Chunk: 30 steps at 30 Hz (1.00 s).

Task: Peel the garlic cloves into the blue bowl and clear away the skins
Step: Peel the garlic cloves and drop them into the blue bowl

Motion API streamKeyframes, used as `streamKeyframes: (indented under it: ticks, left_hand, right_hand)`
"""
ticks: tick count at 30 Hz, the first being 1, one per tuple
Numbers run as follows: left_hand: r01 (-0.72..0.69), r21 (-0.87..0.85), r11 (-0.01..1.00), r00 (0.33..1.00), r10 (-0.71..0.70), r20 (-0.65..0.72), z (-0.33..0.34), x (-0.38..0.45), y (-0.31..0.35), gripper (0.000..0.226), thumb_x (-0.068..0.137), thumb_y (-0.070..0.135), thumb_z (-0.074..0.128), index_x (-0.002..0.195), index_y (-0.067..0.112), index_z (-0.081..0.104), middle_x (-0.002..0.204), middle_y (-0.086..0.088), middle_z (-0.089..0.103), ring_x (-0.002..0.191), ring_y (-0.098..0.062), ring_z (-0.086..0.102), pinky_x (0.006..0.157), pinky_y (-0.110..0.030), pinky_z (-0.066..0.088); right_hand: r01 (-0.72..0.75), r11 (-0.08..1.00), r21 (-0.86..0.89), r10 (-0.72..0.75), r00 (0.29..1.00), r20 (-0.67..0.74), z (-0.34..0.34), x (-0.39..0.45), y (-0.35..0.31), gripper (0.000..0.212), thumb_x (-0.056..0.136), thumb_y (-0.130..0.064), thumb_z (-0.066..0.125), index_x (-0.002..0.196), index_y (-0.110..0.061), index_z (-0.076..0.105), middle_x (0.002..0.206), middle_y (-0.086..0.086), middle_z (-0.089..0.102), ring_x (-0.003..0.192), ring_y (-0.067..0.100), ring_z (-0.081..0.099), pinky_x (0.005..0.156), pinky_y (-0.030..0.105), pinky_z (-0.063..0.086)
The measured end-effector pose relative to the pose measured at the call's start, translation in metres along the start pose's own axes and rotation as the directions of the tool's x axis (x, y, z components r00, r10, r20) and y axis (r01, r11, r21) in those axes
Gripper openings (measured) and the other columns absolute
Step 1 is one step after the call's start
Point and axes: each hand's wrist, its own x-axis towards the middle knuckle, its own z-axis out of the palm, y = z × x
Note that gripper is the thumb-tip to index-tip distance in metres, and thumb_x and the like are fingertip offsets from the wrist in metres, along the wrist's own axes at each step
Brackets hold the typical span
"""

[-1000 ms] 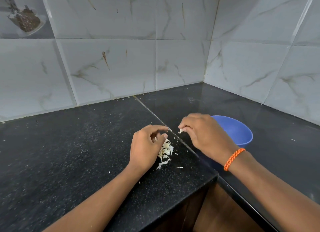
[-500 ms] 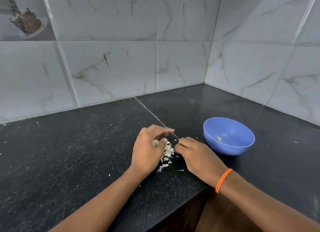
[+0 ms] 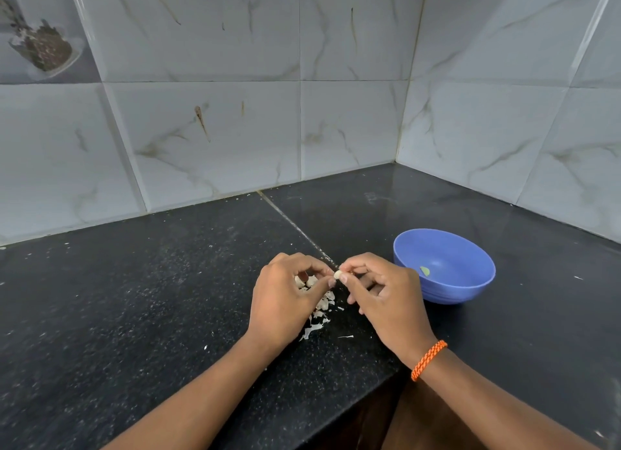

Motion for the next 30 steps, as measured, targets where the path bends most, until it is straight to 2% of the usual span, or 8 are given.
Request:
streamKeyframes:
  ticks: [3, 7, 10, 14, 20, 27, 30]
  left_hand:
    - [0.012, 0.016, 1.0, 1.0, -0.012, 0.0, -0.001, -0.001, 0.001, 0.011, 0.092, 0.033, 0.083, 0.087, 0.041, 0.078, 0.092, 0.028, 0.074, 0.095, -0.007, 0.066, 0.084, -0.04, 0.056]
    - [0.017, 0.03, 0.999, 1.0, -0.017, -0.004, -0.001, -0.003, 0.003, 0.012, 0.092, 0.031, 0.079, 0.084, 0.039, 0.075, 0.089, 0.024, 0.073, 0.088, -0.008, 0.068, 0.08, -0.042, 0.058]
    - [0.023, 0.028, 0.999, 1.0, -0.023, -0.002, -0.002, -0.004, 0.006, 0.009, 0.087, 0.039, 0.073, 0.079, 0.037, 0.07, 0.085, 0.019, 0.071, 0.078, -0.011, 0.067, 0.073, -0.042, 0.059]
    - [0.035, 0.029, 0.999, 0.999, -0.034, -0.01, -0.001, -0.003, 0.008, 0.019, 0.079, 0.053, 0.063, 0.077, 0.035, 0.067, 0.078, 0.015, 0.068, 0.072, -0.012, 0.065, 0.069, -0.041, 0.058]
    - [0.06, 0.032, 0.998, 0.998, -0.06, 0.013, -0.001, -0.004, 0.009, 0.013, 0.078, 0.044, 0.066, 0.072, 0.032, 0.065, 0.071, 0.013, 0.066, 0.065, -0.011, 0.062, 0.065, -0.043, 0.057]
    - [0.061, 0.015, 0.998, 0.998, -0.061, 0.001, 0.0, -0.004, 0.01, 0.012, 0.076, 0.04, 0.066, 0.071, 0.029, 0.064, 0.067, 0.012, 0.064, 0.062, -0.011, 0.059, 0.062, -0.043, 0.055]
    - [0.046, -0.016, 0.999, 0.999, -0.046, -0.003, -0.001, -0.004, 0.009, 0.018, 0.08, 0.042, 0.074, 0.071, 0.028, 0.065, 0.066, 0.014, 0.063, 0.06, -0.007, 0.056, 0.059, -0.031, 0.051]
  right_hand:
    - [0.004, 1.0, 0.006, -0.004, 1.0, 0.004, 0.002, -0.001, 0.0, 0.007, 0.095, -0.018, 0.079, 0.102, -0.02, 0.079, 0.082, -0.015, 0.076, 0.07, 0.009, 0.075, 0.058, 0.022, 0.059]
    - [-0.024, 0.998, 0.051, 0.023, 1.0, 0.012, 0.002, 0.0, 0.0, 0.01, 0.096, -0.017, 0.078, 0.105, -0.02, 0.079, 0.085, -0.013, 0.077, 0.07, 0.011, 0.076, 0.055, 0.028, 0.061]
    - [-0.035, 0.997, 0.067, 0.032, 0.999, 0.038, 0.002, -0.001, 0.001, 0.011, 0.096, -0.017, 0.078, 0.107, -0.02, 0.079, 0.086, -0.012, 0.077, 0.071, 0.012, 0.076, 0.052, 0.028, 0.06]
    - [-0.057, 0.994, 0.091, 0.051, 0.997, 0.063, 0.003, -0.001, 0.002, 0.017, 0.095, -0.018, 0.078, 0.112, -0.021, 0.079, 0.09, -0.012, 0.077, 0.075, 0.012, 0.076, 0.051, 0.029, 0.06]
    - [-0.078, 0.991, 0.109, 0.066, 0.992, 0.104, 0.004, 0.001, 0.004, 0.015, 0.098, -0.016, 0.075, 0.11, -0.024, 0.079, 0.091, -0.012, 0.078, 0.079, 0.013, 0.076, 0.052, 0.03, 0.061]
    - [-0.139, 0.959, 0.248, 0.101, 0.982, 0.158, 0.005, 0.008, 0.008, 0.016, 0.1, -0.007, 0.072, 0.109, -0.017, 0.08, 0.093, 0.0, 0.08, 0.081, 0.023, 0.077, 0.053, 0.039, 0.062]
    - [-0.176, 0.929, 0.324, 0.123, 0.977, 0.176, 0.008, 0.01, 0.009, 0.015, 0.1, -0.003, 0.071, 0.108, -0.012, 0.079, 0.095, 0.005, 0.08, 0.085, 0.024, 0.078, 0.062, 0.041, 0.065]
